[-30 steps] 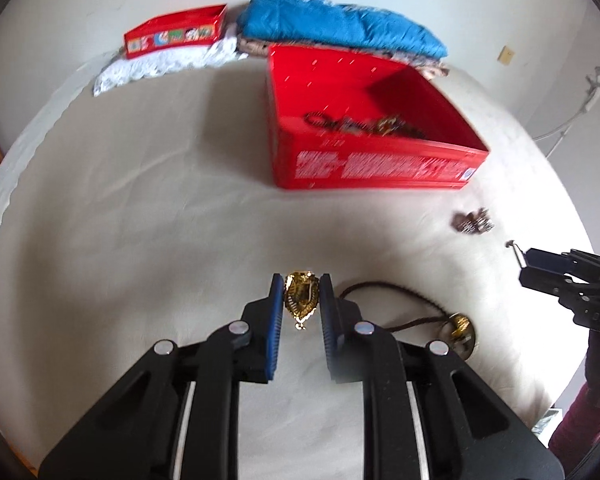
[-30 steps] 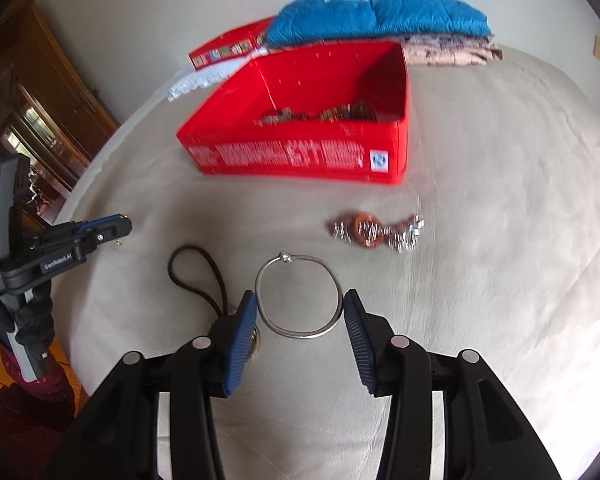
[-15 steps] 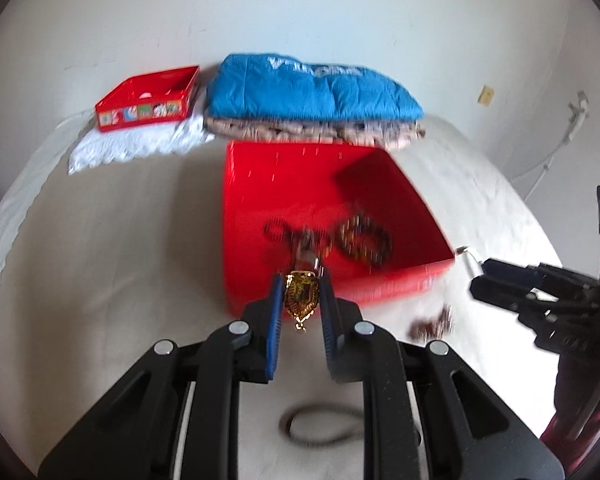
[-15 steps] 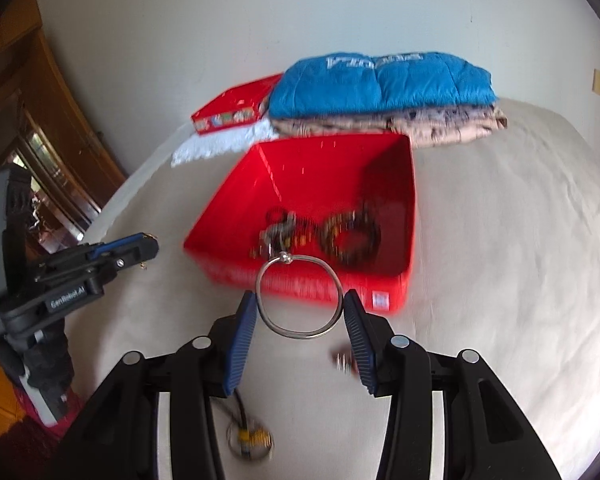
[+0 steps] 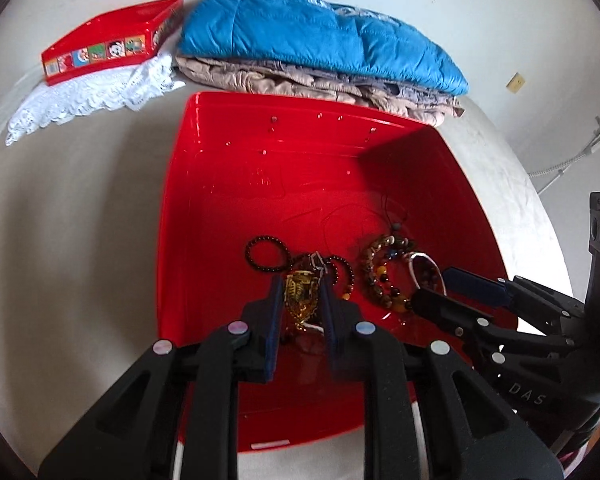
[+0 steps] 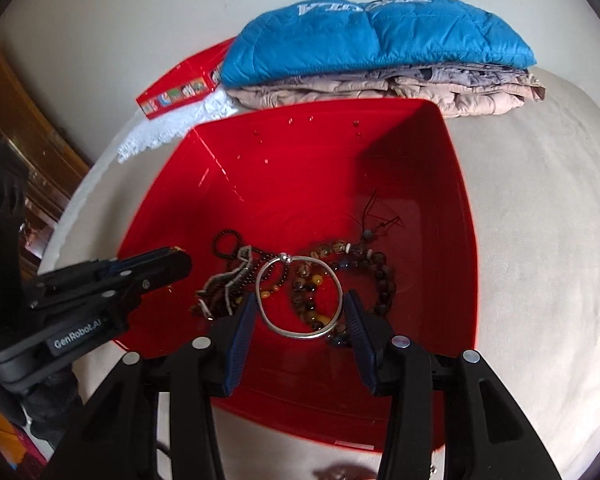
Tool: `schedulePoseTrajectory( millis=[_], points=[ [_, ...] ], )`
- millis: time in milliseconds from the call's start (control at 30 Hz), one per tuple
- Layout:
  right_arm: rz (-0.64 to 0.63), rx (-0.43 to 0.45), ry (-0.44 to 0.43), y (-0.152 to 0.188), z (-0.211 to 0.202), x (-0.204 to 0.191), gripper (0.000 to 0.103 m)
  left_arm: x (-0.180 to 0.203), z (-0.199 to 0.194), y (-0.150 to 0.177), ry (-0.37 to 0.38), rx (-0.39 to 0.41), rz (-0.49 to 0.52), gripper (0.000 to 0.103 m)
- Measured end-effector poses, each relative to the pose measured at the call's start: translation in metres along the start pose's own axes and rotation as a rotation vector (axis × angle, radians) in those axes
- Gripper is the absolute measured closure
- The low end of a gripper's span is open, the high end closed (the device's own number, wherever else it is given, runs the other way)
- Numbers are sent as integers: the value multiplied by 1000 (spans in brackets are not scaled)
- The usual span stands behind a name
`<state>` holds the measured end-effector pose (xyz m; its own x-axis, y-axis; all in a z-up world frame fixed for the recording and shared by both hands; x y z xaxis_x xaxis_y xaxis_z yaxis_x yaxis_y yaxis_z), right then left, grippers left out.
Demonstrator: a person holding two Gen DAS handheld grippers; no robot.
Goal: Organize jewelry
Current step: 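Carry the gold pendant with the left gripper into the red tin while the right carries a silver ring there, then move the left gripper over the black cord keychain while the right reaches the wooden ring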
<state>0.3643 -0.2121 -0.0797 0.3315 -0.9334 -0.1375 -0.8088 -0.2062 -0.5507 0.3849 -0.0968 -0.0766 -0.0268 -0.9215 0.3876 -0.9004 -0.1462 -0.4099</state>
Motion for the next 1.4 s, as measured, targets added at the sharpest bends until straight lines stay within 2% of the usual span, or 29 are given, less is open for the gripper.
schedulePoseTrajectory(
  millis=[33,100,133,367,467,667,833,1000,1233,1400],
  points=[
    [-2,7,0,-1,-2,0,56,0,1,0,0,-2,3,80],
    [-8,25,10,-3,-9,1,56,-1,-2,0,-2,7,4,64],
    [-9,34,13,-3,-12,1,56,-1,-4,0,-2,13,4,63],
    [1,113,1,-3,-55,-1,56,5,-40,10,16,62,19,63],
    [-2,116,7,8,-71,-3,56,19,-56,28,49,44,40,64],
    [17,104,3,55,-93,0,58,24,-69,74,-24,21,103,64],
    [22,44,-7,97,-88,3,61,14,-72,102,-50,11,104,56],
    [76,28,-11,123,-84,19,61,6,-68,124,-48,-17,92,55],
    [176,-14,-38,141,-70,38,61,-9,-61,137,-68,-27,44,55],
    [155,-29,-51,138,-61,36,61,-13,-51,144,-81,-43,33,51]
  ],
)
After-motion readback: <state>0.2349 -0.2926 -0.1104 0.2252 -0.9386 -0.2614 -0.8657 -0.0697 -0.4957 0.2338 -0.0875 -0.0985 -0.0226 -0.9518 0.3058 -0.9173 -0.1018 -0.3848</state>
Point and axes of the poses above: each gripper's, at about its wrist camera, not at the fingertips, and z roughly the way its jaws point, x to its right, y to its underside, the point moved 9 cm from there along z, roughly the way its jaws point, and after that the axes turned 15 degrees about -z, right-handed, at the moved point
